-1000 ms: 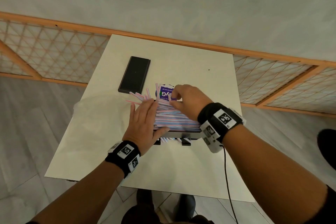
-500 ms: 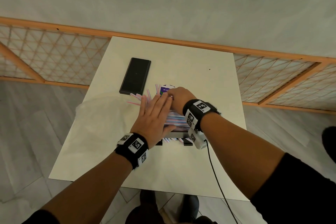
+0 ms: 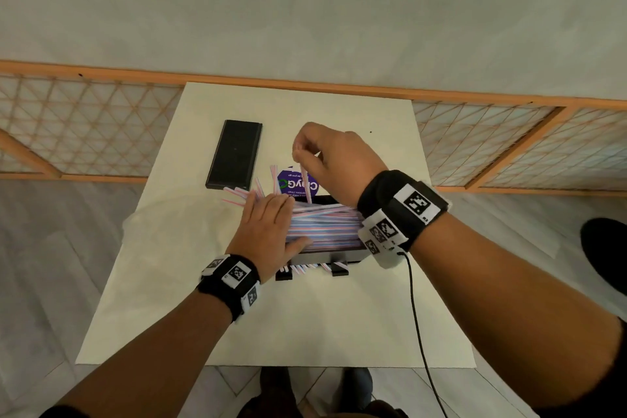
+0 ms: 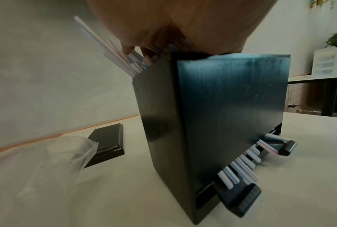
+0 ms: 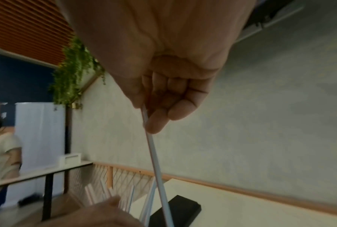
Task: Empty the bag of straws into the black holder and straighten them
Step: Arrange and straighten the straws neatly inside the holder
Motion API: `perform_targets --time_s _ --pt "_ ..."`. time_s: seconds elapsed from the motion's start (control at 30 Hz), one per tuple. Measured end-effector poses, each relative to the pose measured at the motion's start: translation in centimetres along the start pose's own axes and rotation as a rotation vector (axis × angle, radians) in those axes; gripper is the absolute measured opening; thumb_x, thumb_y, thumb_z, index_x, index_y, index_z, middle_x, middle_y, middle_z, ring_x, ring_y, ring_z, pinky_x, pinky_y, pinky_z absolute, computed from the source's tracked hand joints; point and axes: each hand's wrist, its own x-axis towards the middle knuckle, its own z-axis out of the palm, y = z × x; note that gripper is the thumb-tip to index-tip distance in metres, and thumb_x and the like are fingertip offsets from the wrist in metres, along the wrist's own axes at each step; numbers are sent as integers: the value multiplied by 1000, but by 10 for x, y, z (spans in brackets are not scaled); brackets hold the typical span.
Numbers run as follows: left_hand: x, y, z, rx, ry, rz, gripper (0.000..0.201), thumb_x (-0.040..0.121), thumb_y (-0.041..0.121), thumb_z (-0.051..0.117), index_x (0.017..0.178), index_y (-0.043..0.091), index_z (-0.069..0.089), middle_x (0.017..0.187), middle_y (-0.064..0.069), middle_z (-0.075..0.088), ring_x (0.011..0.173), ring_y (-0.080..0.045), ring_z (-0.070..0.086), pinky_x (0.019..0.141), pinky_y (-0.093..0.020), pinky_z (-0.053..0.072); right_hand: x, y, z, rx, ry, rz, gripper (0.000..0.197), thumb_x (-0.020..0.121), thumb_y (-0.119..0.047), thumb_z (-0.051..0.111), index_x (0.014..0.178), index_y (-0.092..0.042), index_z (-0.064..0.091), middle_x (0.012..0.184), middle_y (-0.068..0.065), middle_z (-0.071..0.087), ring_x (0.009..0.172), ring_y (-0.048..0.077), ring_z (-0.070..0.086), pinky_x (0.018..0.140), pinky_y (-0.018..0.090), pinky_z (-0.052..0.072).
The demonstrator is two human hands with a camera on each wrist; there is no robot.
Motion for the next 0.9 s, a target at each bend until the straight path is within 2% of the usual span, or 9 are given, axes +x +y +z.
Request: perform_targets --time_s 0.13,0.23,0.33,0.47,0.57,0.63,0.7,0.8,0.9 --pt "0 -2 1 -6 36 20 75 92 72 43 138 14 51 137 -7 54 129 -31 50 122 -57 24 -16 -5 4 -261 -245 -111 19 104 -33 44 105 -22 59 89 0 66 76 23 61 67 36 51" --pt "-1 -1 1 -40 46 20 69 91 73 43 132 19 55 134 -5 55 129 -29 49 124 -57 21 -27 3 28 -283 -396 -91 18 103 -30 46 112 -26 61 98 0 67 87 23 63 72 38 53" --pt "-1 -2 2 -73 37 8 76 87 71 38 138 18 54 136 -4 54 131 -28 48 125 -54 19 -32 4 49 -299 -462 -80 23 101 -27 52 122 -26 63 109 1 67 97 22 64 80 37 54" --pt "-2 -5 5 -34 34 58 72 87 61 43 138 13 60 134 -9 57 130 -30 48 126 -53 13 -33 -2 63 -256 -387 -222 27 103 -27 52 123 -17 66 124 3 66 108 25 65 94 40 53" --pt "2 -6 9 56 -38 65 83 86 68 38 146 13 55 140 -13 60 136 -32 41 125 -53 7 -31 -6 71 -336 -314 -319 31 104 -33 47 126 -21 65 122 3 67 106 27 65 89 43 54" --pt "4 -7 9 83 -70 58 88 84 73 35 147 14 52 139 -13 61 135 -31 39 124 -51 3 -28 -9 72 -333 -282 -302 37 104 -40 38 125 -25 64 117 2 67 104 28 65 85 43 55" --pt "4 -7 9 101 -88 58 89 84 73 32 149 14 51 141 -13 60 136 -33 44 124 -51 7 -29 -8 72 -359 -317 -285 41 104 -41 33 127 -25 62 121 2 65 105 27 66 83 42 56" --pt "-2 -7 4 82 -64 73 85 88 68 32 152 13 45 149 -15 51 143 -34 39 126 -52 3 -38 -3 80 -355 -288 -250 30 101 -24 56 130 -22 61 131 3 60 101 25 67 78 37 56" --pt "-8 -7 -2 37 -12 -2 86 88 66 33 155 12 39 157 -13 38 149 -33 32 126 -51 -9 -45 -2 91 -311 -217 -177 36 94 -16 65 129 -19 57 120 8 62 91 31 68 67 38 54"
